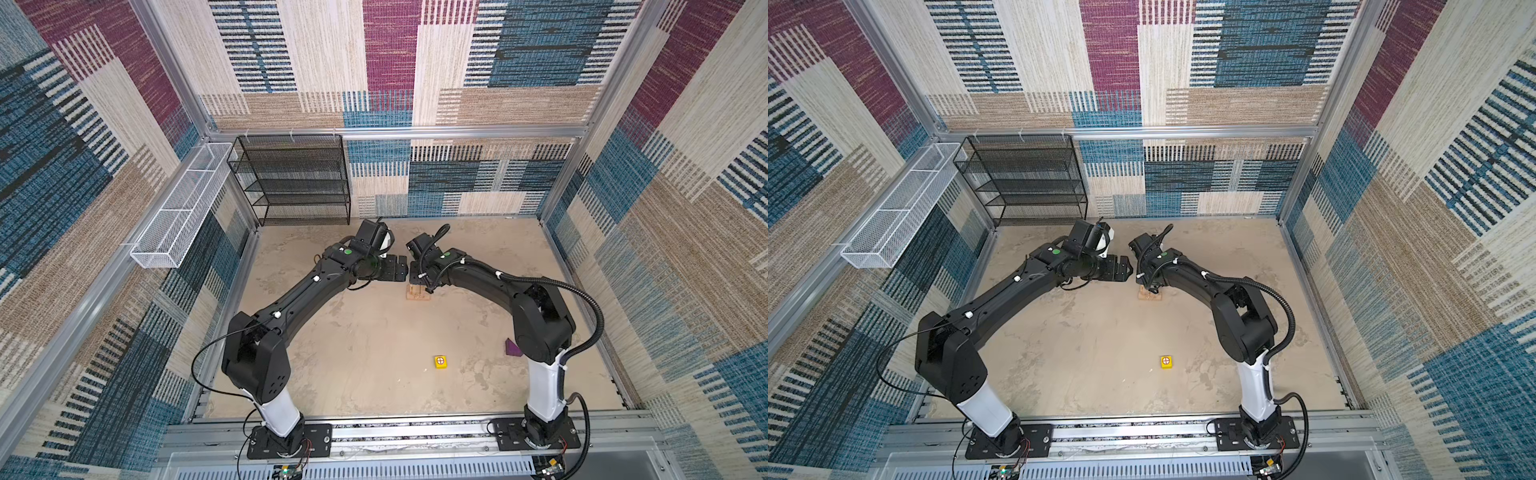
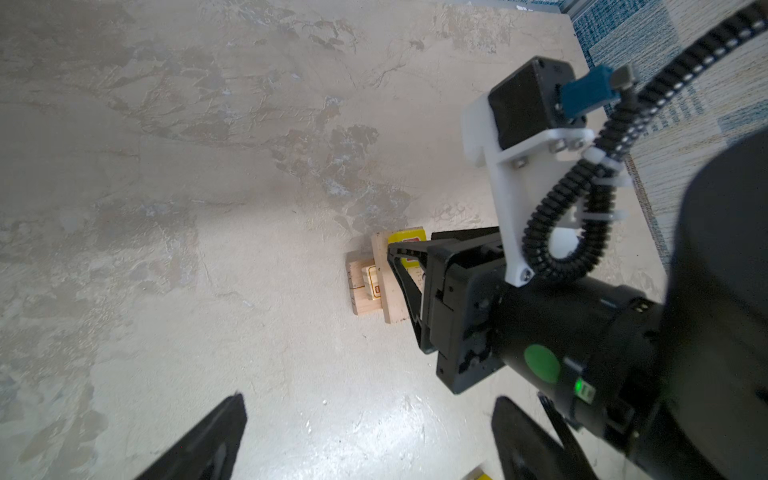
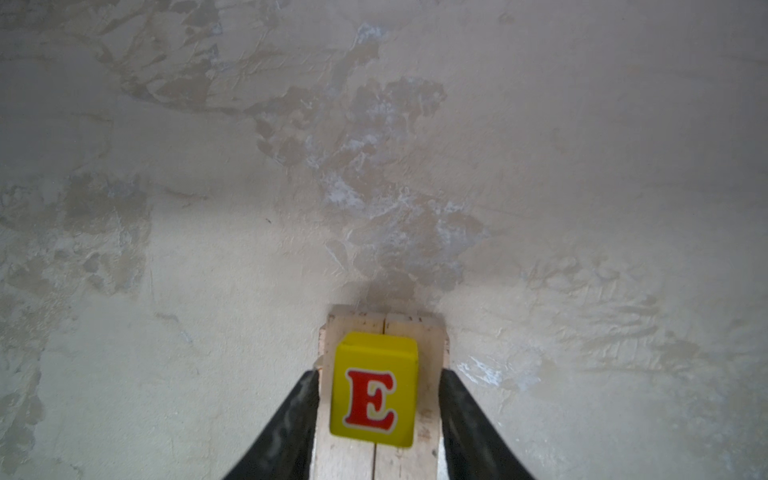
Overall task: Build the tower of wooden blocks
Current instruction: 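Lower the E cube onto the top bars with the right gripper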
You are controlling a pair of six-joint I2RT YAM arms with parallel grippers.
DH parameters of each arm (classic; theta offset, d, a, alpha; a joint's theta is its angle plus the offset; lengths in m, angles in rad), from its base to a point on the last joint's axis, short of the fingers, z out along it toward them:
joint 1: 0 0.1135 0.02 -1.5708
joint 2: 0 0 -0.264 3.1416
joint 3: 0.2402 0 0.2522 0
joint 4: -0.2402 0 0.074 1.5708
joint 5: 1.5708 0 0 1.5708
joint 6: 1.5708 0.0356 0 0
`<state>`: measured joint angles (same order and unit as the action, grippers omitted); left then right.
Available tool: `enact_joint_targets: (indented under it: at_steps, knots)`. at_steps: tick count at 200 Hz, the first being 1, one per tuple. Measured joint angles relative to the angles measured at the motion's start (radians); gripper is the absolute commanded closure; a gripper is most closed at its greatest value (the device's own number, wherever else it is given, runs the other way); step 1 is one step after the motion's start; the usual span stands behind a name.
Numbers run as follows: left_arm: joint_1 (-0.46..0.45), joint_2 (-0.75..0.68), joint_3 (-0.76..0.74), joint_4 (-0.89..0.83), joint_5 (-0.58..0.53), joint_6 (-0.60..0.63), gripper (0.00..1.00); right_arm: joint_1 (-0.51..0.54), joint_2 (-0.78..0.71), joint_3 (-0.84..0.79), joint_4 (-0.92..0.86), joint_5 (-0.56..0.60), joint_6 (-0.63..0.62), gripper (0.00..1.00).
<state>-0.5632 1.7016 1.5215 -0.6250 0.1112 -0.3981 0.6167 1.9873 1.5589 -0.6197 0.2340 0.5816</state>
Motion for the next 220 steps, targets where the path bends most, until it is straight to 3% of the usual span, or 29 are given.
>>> enact_joint_targets:
  at_steps: [220]
  knots:
    - [0.002, -0.011, 0.0, 0.0, 0.0, 0.0, 0.03, 0.0, -0.015, -0.015, 0.0, -0.008, 0.0, 0.69]
